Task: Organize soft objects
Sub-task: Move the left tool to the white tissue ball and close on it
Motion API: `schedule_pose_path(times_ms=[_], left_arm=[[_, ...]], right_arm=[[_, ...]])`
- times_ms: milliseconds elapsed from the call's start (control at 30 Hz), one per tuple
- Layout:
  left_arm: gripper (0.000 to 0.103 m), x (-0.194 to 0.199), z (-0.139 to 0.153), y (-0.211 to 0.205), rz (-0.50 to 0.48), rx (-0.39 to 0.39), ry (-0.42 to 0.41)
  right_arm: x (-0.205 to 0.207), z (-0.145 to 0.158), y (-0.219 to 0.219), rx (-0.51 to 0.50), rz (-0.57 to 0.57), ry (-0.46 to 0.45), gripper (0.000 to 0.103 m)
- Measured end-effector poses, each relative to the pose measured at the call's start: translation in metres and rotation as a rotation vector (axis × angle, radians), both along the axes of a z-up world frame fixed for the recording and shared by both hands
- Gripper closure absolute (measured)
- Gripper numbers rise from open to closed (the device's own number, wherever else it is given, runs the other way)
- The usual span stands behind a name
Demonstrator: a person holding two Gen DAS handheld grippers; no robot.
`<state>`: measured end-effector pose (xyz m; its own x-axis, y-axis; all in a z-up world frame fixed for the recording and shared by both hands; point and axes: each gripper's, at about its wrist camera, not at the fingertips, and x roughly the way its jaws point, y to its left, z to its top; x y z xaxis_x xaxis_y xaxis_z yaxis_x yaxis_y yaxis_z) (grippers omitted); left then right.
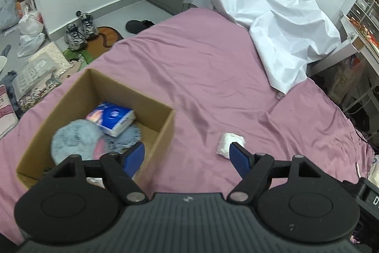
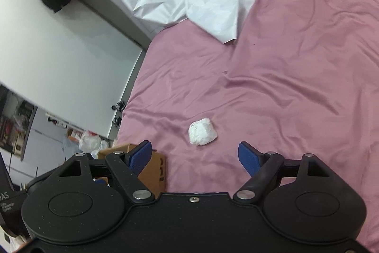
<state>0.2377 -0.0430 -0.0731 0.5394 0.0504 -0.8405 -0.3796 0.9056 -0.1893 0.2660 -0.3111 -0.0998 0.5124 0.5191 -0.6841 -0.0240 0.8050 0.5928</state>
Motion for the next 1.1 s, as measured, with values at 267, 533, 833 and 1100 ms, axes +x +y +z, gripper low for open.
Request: schedule_pose_path(times_ms=[267,533,833,1100], left_arm=[[0.026,0.02,-0.018,-0.019,-0.014,-0.021,-0.009],[0.028,0.045,-0.039,-0.033,-0.043,-0.059,0.008],[0.029,0.071,-0.066,-0.045,-0.071,-0.083,0.05],[0.03,0.09,-0.093,-0.048,-0.056,-0.097,0.09]], right_arm=[[0.018,-0.023,-0.014,0.049,-0.06,0.065,0.024],[0.036,-0.051,-0.019,0.124,-0.099,0.165,0.039],[0.047,-0.072,-0.015,0.175,-0.129,0.233,0.055],[0.054,-0.09,-0.017,0.185,-0.178,0.3,0.055]])
